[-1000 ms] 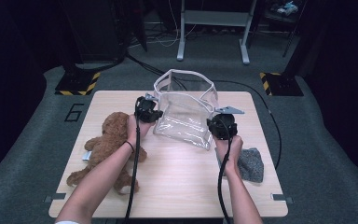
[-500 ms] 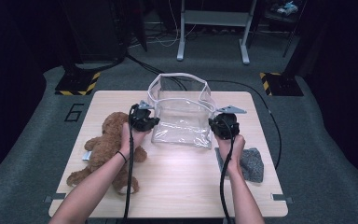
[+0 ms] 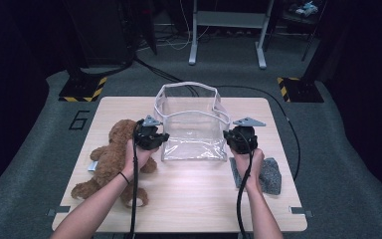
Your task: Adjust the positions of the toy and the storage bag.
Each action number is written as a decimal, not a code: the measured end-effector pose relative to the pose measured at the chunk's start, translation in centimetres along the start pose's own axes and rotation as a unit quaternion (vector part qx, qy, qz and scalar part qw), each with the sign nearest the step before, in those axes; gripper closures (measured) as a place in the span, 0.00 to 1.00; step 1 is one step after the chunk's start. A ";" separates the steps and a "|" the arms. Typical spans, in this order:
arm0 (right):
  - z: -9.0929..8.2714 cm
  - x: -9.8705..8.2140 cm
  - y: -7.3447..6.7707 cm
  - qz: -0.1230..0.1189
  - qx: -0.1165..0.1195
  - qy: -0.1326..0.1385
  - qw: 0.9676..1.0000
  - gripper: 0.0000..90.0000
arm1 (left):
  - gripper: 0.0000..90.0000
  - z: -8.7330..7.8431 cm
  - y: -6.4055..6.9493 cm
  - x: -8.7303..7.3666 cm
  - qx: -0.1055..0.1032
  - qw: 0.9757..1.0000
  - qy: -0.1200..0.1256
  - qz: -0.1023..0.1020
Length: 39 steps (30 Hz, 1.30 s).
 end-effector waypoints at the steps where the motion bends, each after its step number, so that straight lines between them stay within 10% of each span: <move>1: 0.0 0.0 0.0 0.000 0.000 0.000 1.000 0.92 | 0.97 0.0 0.0 0.0 0.000 1.000 0.000 0.000; 16: -0.9 -0.5 -1.3 -0.011 0.014 -0.003 1.000 0.91 | 0.95 -0.6 -0.5 -0.3 0.006 1.000 0.000 -0.010; 24: -1.9 -0.1 -0.4 -0.010 0.010 0.002 1.000 0.56 | 0.42 -1.7 -1.1 0.4 0.018 0.999 -0.006 -0.031; 39: -3.9 -3.0 3.2 0.007 -0.021 -0.022 1.000 0.17 | 0.21 -4.7 -2.6 1.5 0.021 0.999 -0.027 -0.036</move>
Point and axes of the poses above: each handheld gripper's, and its own axes: z roughly forward along the jaws, x roughly out of its top, y roughly to its right, the point moved 4 cm from there along z, roughly forward along the jaws, and after that the axes turned 15 degrees about y, right-handed, at the moved point
